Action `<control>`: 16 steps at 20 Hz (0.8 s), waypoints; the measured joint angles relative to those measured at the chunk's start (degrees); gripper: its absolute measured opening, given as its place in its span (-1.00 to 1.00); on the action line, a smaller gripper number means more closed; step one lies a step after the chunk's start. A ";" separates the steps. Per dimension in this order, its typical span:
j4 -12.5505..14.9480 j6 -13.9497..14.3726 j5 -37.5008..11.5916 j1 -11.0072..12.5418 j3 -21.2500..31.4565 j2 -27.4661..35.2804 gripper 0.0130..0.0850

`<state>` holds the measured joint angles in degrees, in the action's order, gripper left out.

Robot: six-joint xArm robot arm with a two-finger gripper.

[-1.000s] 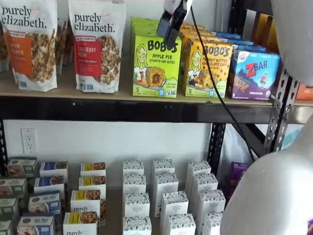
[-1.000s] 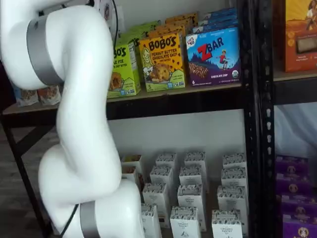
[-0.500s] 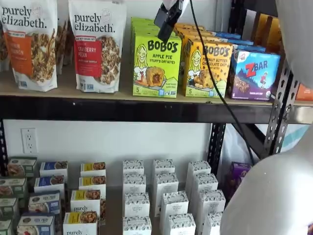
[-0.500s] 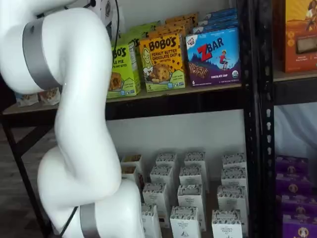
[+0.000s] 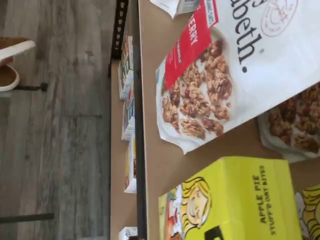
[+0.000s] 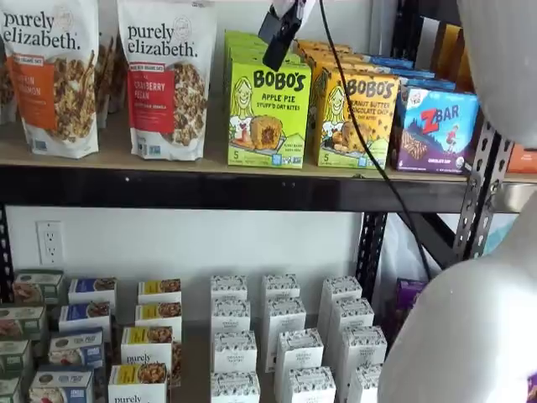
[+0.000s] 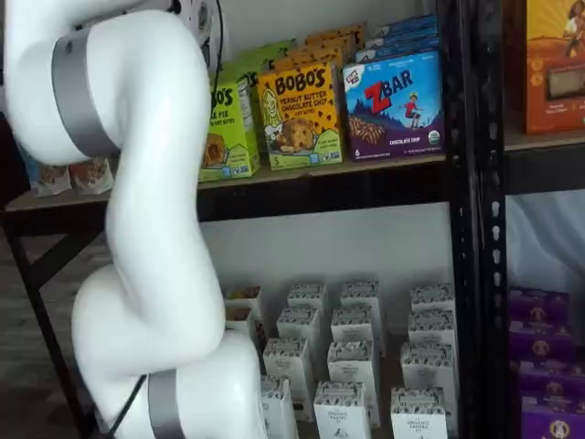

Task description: Pick the green box on the top shelf, the fourth from the left

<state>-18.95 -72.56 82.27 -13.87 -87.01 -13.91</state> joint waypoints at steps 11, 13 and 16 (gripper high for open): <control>1.27 0.88 -0.88 -1.54 -3.38 4.81 1.00; 1.55 0.88 0.39 -1.53 -4.60 5.72 1.00; 2.40 0.83 3.65 -1.45 -7.21 7.60 1.00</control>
<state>-16.55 -71.73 85.91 -15.32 -94.21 -6.32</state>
